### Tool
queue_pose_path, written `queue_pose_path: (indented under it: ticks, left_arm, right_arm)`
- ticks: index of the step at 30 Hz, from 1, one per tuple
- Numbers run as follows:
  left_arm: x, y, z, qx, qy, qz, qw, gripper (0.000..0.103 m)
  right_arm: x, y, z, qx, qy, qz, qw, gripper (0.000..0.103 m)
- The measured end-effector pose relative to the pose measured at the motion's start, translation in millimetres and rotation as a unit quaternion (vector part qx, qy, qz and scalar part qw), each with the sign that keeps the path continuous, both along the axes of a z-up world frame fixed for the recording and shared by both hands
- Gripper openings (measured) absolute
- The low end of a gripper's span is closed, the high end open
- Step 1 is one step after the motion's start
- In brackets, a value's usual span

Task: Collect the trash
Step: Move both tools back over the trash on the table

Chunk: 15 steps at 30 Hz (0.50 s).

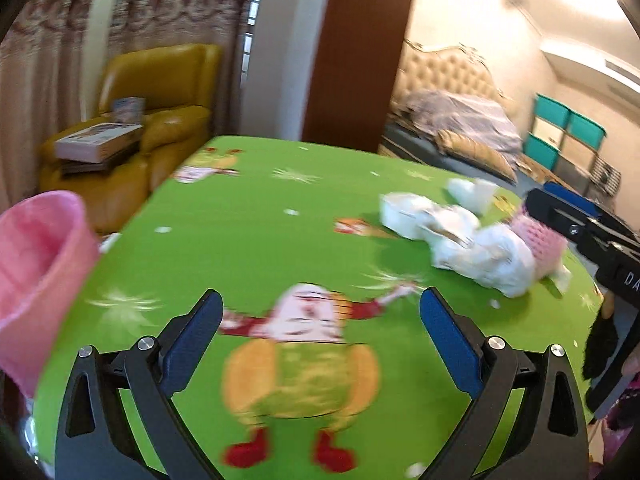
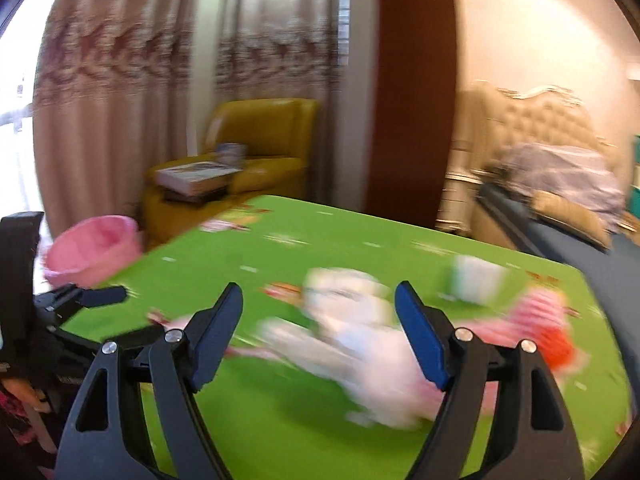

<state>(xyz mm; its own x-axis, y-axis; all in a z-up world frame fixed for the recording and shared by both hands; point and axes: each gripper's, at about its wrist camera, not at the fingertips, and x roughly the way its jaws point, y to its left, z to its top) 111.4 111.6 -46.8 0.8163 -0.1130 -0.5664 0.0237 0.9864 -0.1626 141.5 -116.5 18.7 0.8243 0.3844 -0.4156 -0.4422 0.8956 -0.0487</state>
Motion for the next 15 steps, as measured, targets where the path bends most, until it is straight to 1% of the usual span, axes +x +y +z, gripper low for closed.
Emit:
queue_pose_path:
  ticks: [2, 3, 5, 8, 10, 12, 15]
  left_arm:
    - [5, -11, -4, 0.01, 0.005, -0.002, 0.9999, 0.093]
    - [8, -17, -8, 0.027, 0.01, 0.0, 0.9996, 0.093]
    - [9, -19, -10, 0.033, 0.01, -0.005, 0.9994, 0.093]
    - [16, -15, -14, 0.018, 0.023, -0.015, 0.9995, 0.093]
    - [22, -9, -19, -0.007, 0.041, -0.017, 0.999, 0.093]
    - [27, -3, -22, -0.03, 0.052, -0.017, 0.998, 0.093]
    - [28, -2, -24, -0.036, 0.059, -0.013, 0.9975, 0.093]
  right_arm:
    - [-3, -37, -3, -0.001, -0.004, -0.039, 0.999, 0.076]
    - [-3, -53, -4, 0.004, -0.003, -0.053, 0.999, 0.076]
    - [0, -94, -6, 0.019, 0.003, -0.098, 0.995, 0.076]
    - [9, -135, -15, 0.028, 0.027, -0.155, 0.987, 0.076]
    - [19, -155, -24, 0.028, 0.051, -0.187, 0.981, 0.076]
    - [26, -166, -34, 0.025, 0.068, -0.209, 0.975, 0.076]
    - [35, -172, -53, 0.018, 0.089, -0.226, 0.97, 0.076]
